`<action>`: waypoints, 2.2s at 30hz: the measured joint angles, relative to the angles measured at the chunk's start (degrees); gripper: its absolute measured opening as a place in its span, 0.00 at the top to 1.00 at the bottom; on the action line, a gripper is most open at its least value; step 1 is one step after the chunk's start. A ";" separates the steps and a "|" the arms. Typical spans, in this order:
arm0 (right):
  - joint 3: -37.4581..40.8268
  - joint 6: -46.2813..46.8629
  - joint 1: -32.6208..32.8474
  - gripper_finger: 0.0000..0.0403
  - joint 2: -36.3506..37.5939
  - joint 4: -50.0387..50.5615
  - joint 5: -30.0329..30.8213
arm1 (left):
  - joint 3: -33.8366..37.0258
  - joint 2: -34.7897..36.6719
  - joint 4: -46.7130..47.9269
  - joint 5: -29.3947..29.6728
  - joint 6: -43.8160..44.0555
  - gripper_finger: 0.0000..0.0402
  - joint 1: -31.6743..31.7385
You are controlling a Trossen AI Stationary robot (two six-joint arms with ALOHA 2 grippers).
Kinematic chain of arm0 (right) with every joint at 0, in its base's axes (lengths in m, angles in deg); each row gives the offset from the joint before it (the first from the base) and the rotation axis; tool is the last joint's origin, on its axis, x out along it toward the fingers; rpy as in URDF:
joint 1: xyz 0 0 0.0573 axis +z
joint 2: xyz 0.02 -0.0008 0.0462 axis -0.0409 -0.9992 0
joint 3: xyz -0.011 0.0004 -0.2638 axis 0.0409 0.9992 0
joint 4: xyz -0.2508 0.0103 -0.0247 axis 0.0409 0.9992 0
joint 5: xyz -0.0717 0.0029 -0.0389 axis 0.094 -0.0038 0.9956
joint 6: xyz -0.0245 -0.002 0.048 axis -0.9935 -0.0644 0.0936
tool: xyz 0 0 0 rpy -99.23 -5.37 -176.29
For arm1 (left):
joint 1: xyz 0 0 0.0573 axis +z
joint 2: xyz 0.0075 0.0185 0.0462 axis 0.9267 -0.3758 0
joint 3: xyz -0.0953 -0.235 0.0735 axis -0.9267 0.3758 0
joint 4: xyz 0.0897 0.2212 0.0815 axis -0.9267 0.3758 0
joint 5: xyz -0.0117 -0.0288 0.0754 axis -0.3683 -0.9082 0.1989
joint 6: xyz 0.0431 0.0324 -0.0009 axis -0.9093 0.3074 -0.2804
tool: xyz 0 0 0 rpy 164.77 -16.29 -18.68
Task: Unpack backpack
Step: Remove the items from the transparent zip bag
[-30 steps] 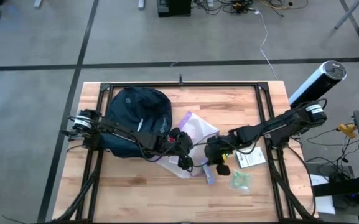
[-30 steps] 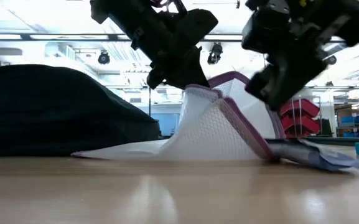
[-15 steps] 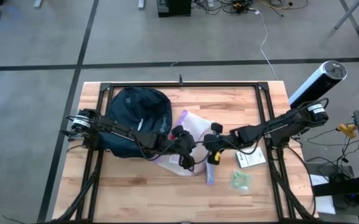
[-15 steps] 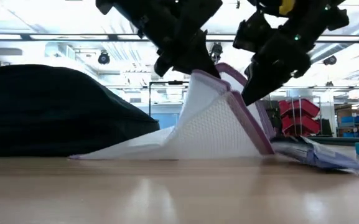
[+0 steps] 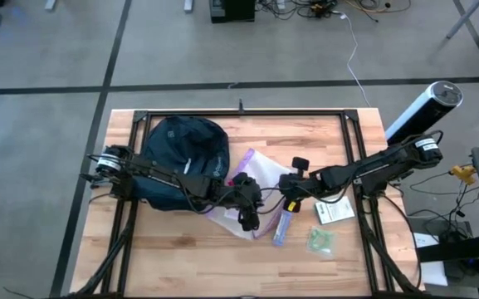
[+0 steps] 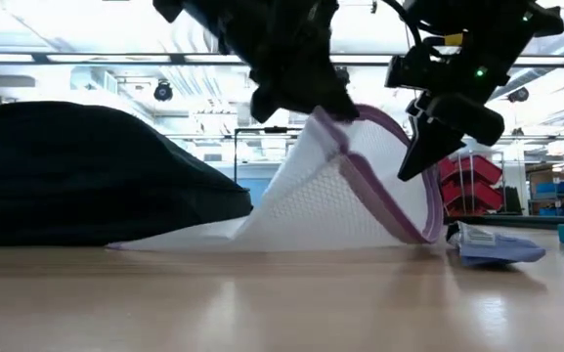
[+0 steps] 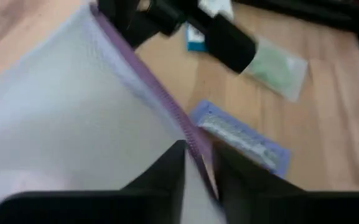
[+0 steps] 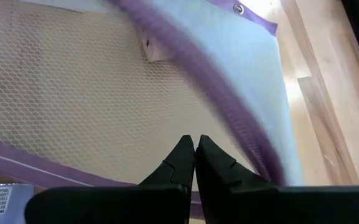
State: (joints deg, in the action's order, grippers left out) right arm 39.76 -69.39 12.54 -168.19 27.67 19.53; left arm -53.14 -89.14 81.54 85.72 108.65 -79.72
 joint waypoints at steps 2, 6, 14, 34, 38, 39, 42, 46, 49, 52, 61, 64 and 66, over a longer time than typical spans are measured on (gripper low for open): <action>0.00 -0.02 0.01 1.00 0.00 0.00 -0.36 | -1.45 0.75 4.36 0.74 -0.42 0.71 0.06; 0.00 -0.10 0.04 1.00 0.00 -0.06 -1.40 | -4.37 2.31 16.49 4.12 -1.54 0.58 0.34; 0.40 -0.62 0.04 1.00 -0.04 -2.46 -2.01 | 1.89 3.12 23.35 8.17 3.86 0.57 7.78; 0.70 -2.35 0.41 1.00 -0.06 -2.97 -3.56 | 13.42 -0.11 -0.71 -8.95 0.95 0.37 25.01; 0.81 -2.91 0.39 1.00 -0.11 -3.37 -3.49 | 13.28 -4.07 -1.07 -9.00 1.42 0.29 24.98; 0.81 -3.02 0.39 1.00 -0.13 -3.52 -3.49 | 12.91 -5.20 -1.33 -8.59 1.54 0.28 24.97; 0.82 -3.22 0.31 1.00 -0.15 -4.07 -3.52 | 11.06 -8.64 -1.67 -7.65 1.23 0.27 24.19; 0.88 -3.54 0.28 1.00 -0.15 -4.31 -3.49 | 8.29 -12.30 -1.78 -5.05 -1.00 0.30 22.40; 0.90 -3.54 0.28 1.00 -0.15 -4.27 -3.47 | 7.11 -13.85 -2.27 -3.35 -1.36 0.34 21.14; 0.93 -3.26 0.28 1.00 -0.15 -4.27 -3.47 | 6.87 -14.50 -3.04 -2.33 0.11 0.46 20.36; 1.03 -4.34 0.28 1.00 0.81 -4.19 -2.47 | 6.27 -11.45 -1.75 -4.76 1.57 0.97 20.05; 1.04 -4.43 0.28 1.00 3.69 -4.09 -1.97 | 4.62 -7.92 2.43 -5.35 -0.55 0.99 19.88; 1.05 -4.49 0.28 1.00 5.62 -4.02 -1.64 | 3.34 -5.34 5.15 -5.56 -2.05 1.00 19.78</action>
State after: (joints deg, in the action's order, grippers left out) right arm 40.81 -73.88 12.82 -162.56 23.65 17.89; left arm -49.80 -94.48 86.69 80.17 106.60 -59.94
